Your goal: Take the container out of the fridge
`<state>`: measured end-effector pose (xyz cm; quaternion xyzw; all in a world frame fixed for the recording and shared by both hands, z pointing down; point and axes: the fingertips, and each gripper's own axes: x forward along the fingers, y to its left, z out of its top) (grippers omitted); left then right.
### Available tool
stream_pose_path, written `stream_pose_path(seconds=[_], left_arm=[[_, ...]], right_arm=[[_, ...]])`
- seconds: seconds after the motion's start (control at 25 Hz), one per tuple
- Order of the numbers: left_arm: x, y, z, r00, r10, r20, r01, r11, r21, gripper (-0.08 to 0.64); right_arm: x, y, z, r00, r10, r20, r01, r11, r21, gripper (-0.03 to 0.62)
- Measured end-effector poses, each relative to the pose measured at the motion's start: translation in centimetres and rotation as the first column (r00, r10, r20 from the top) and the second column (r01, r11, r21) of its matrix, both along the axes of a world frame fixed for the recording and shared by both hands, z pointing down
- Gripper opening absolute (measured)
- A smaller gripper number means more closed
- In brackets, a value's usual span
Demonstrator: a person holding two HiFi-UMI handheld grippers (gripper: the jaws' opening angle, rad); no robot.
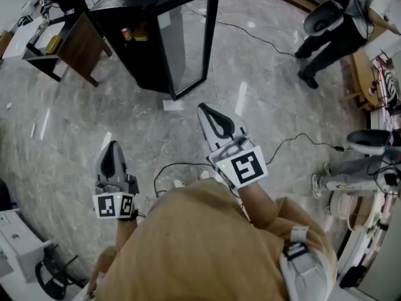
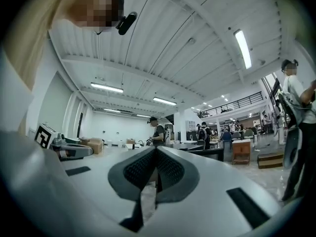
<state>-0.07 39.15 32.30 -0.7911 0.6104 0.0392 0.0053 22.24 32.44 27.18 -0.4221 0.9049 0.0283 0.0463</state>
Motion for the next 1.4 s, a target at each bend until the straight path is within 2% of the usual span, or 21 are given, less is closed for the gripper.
stream_pose_path(seconds=[0.16,0.36,0.6,0.88,1.12,1.4], left_arm=[[-0.7,-0.2,0.1,1.0,0.005,-0.002,-0.005,1.0,-0.003,-0.002],[-3.5,0.4,0.9,1.0,0.005,-0.028,-0.005,1.0,-0.015,0.0],[-6.2,1.0,2.7,0.997,0.071,-0.037,-0.072,0.997,-0.031,-0.001],[-6.3,1.3,3.0,0.993,0.114,-0.024,-0.115,0.993,-0.029,-0.001],[-8.3,0.3,4.0,0.997,0.078,-0.022,-0.079,0.996,-0.046,-0.002],[-8.9,-5.5,3.5,0.999,0.049,0.009,-0.048,0.998,-0.035,0.0]], right_arm=[[-0.8,-0.2,0.1,1.0,-0.007,0.0,0.007,1.0,-0.002,0.003],[-4.1,0.6,0.2,0.999,-0.02,-0.034,0.02,1.0,-0.001,0.003],[-6.5,2.2,1.0,0.997,0.028,-0.07,-0.028,1.0,-0.005,0.003],[-8.7,3.0,3.3,0.997,0.019,-0.08,-0.024,0.998,-0.063,0.003],[-10.8,0.4,3.3,0.998,-0.011,-0.058,0.009,0.999,-0.038,0.003],[-12.0,-6.9,3.5,0.999,-0.047,-0.026,0.046,0.999,-0.025,0.003]])
